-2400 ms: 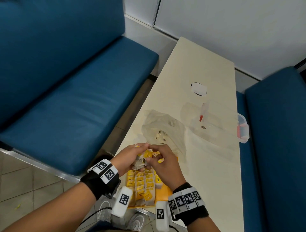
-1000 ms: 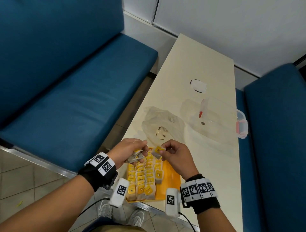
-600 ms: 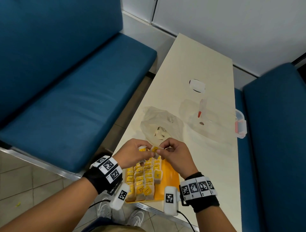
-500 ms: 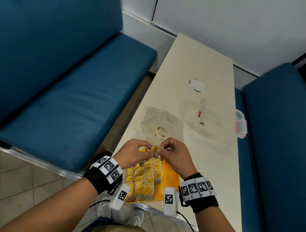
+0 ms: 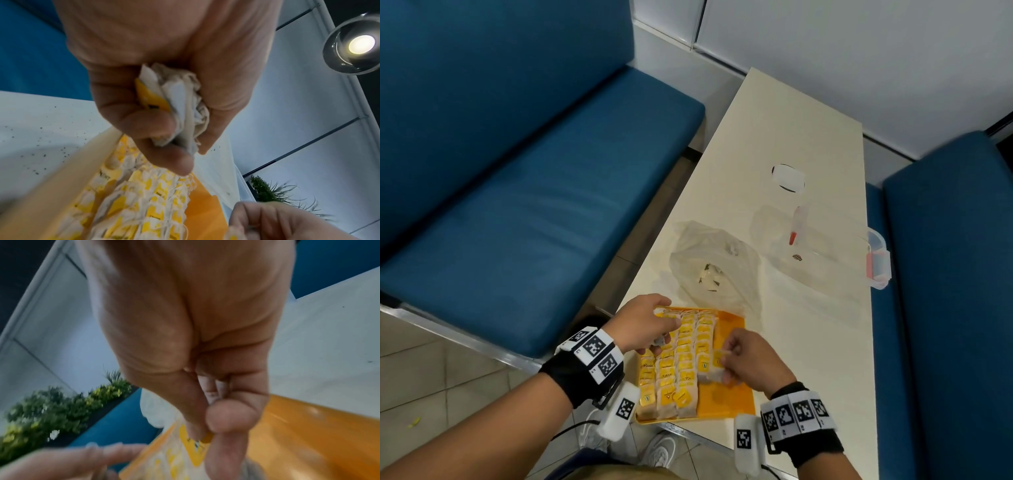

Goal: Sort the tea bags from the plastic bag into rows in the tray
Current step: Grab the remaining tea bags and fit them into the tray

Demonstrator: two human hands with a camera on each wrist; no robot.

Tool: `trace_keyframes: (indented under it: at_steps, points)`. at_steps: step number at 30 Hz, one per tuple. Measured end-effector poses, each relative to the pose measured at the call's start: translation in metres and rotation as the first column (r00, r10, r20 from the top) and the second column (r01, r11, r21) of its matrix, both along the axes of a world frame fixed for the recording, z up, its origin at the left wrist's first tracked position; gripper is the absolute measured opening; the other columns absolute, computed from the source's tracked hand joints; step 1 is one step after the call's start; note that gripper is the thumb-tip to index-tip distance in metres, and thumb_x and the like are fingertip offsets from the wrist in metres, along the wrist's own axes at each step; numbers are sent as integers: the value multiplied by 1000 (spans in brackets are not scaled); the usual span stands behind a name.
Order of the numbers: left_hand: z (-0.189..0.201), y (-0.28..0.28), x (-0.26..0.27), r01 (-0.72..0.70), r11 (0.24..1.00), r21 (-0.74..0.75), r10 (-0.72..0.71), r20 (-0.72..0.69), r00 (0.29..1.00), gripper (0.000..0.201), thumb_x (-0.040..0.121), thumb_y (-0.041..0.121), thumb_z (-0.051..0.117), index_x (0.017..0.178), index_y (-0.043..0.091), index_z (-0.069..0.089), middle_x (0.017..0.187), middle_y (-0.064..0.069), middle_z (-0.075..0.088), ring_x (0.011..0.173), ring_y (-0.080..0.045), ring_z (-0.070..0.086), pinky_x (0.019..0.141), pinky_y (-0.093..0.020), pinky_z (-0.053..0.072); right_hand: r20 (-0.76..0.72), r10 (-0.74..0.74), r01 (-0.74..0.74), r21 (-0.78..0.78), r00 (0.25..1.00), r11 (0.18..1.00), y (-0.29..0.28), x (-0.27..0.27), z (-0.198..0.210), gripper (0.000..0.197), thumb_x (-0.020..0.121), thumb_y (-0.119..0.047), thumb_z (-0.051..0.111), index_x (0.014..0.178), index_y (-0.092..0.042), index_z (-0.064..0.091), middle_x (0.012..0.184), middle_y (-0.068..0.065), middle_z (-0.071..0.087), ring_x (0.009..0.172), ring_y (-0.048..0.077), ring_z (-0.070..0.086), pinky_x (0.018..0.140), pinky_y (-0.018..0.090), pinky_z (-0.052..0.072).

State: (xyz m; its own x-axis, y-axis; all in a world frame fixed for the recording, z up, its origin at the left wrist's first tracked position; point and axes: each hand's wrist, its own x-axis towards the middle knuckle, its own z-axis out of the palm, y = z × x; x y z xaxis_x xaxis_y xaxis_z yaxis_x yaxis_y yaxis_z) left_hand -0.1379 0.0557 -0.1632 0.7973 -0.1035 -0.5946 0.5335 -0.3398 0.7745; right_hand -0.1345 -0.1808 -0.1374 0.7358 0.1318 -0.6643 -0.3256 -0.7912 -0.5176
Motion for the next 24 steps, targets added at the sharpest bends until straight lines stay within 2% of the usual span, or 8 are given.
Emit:
trace_keyframes:
  at_steps: [2,6,9,14,16,19,21,24]
  points:
    - [-2,-1,1,-17,1000,2,17,-7,1000,48,94,34,69,137,27,50,82,-6,74,52,-15,65,44,-25,45,-51,34,-38,-86,998,996,3,-6,-9,12,89,-4,57,91,-15,52,77,13,69,54,17,69,58,36,56]
    - [-2,-3,1,-31,1000,2,31,-6,999,44,94,34,69,133,28,52,86,-7,74,53,-15,66,44,-25,45,-86,104,-119,-191,991,974,10,-14,-25,17,91,-5,53,88,-21,48,85,7,65,44,8,62,46,25,47]
    - [-3,-3,1,-53,998,-15,53,-15,998,41,93,33,70,131,27,54,85,-7,72,56,-18,69,44,-25,45,-92,112,-130,-224,989,966,14,-15,-35,18,92,-8,49,86,-24,45,94,11,66,43,9,57,45,23,42]
    - [-3,-3,1,-60,998,-27,60,-14,998,41,93,31,70,132,26,56,85,-7,71,60,-20,71,45,-25,46,-85,23,-40,-204,996,978,19,-17,-46,11,92,-13,51,90,-22,45,101,13,69,55,16,62,47,23,45]
    - [-3,-2,1,-62,998,-30,62,-19,998,41,93,30,69,132,26,56,82,-6,71,60,-20,72,45,-25,47,-64,-10,-4,-210,998,978,21,-19,-50,9,92,-14,52,93,-21,46,108,11,67,69,22,66,51,24,47]
    - [-3,-2,1,-66,997,-27,66,-26,998,40,93,30,69,132,26,57,79,-6,73,61,-19,73,47,-25,48,-19,-24,19,-233,1000,972,24,-23,-54,12,92,-15,55,101,-16,48,113,9,64,95,29,67,68,33,56]
    - [-3,-2,1,-66,998,-23,65,-25,998,39,94,30,69,131,26,58,78,-5,73,61,-18,73,47,-25,49,6,-32,33,-237,999,971,26,-25,-54,13,92,-13,55,104,-14,49,111,9,62,99,29,65,78,39,59]
    - [-1,-2,1,-65,997,-28,65,-24,998,38,93,31,69,130,27,59,78,-6,74,62,-19,74,47,-24,49,14,-51,53,-223,999,973,27,-24,-53,16,92,-13,55,107,-12,49,111,9,61,99,29,65,82,42,59]
